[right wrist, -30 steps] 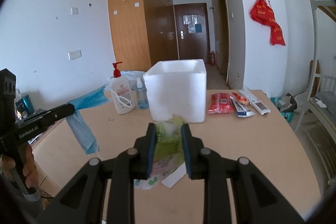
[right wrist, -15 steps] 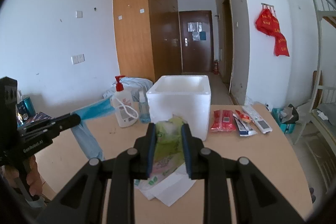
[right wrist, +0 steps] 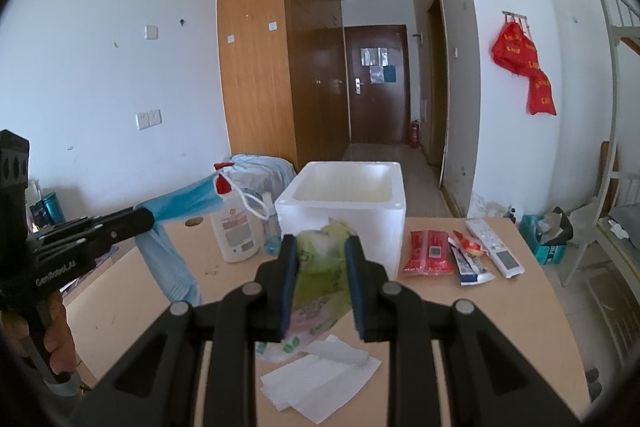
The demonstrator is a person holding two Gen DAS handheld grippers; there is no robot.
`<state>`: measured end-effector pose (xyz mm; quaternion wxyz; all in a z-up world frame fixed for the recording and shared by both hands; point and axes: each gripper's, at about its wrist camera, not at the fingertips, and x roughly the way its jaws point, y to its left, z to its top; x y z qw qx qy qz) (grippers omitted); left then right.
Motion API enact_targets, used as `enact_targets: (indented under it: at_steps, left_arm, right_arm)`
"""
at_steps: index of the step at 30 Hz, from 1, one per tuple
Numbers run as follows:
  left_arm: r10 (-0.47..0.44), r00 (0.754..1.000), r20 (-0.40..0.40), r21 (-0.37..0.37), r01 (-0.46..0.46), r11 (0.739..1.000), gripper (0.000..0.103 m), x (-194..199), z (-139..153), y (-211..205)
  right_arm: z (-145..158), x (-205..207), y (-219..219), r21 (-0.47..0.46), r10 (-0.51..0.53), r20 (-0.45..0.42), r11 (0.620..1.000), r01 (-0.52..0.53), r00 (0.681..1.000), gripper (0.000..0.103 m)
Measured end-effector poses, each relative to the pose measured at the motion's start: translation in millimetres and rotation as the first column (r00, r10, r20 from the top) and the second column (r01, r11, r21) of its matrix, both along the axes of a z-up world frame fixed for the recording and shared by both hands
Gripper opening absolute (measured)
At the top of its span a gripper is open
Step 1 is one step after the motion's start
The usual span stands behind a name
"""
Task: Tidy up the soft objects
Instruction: 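Carry the blue mask and green packet up toward the white foam box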
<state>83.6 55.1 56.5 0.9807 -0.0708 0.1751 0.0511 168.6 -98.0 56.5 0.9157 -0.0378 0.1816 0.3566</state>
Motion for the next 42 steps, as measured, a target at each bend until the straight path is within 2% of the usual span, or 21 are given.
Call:
enact_targets:
  at_steps: [22,32,42]
  left_arm:
    - [0.002,1.000,0.027,0.006,-0.002,1.000,0.010,50,22,9]
    - [-0.026,0.999,0.042,0.037,0.024,0.999,0.010,82,34,3]
    - [-0.040,0.998,0.040,0.024,0.039,0.999,0.010,118,37,9]
  right_arm:
    - [21,37,20,-0.012,-0.004,0.011,1.000,0.004,1.000,0.028]
    - [26,59,31,-0.010,-0.009,0.020,1.000,0.009,1.000,0.028]
    - [29,85,45,-0.028,-0.021,0.022,0.999,0.021,1.000,0.028]
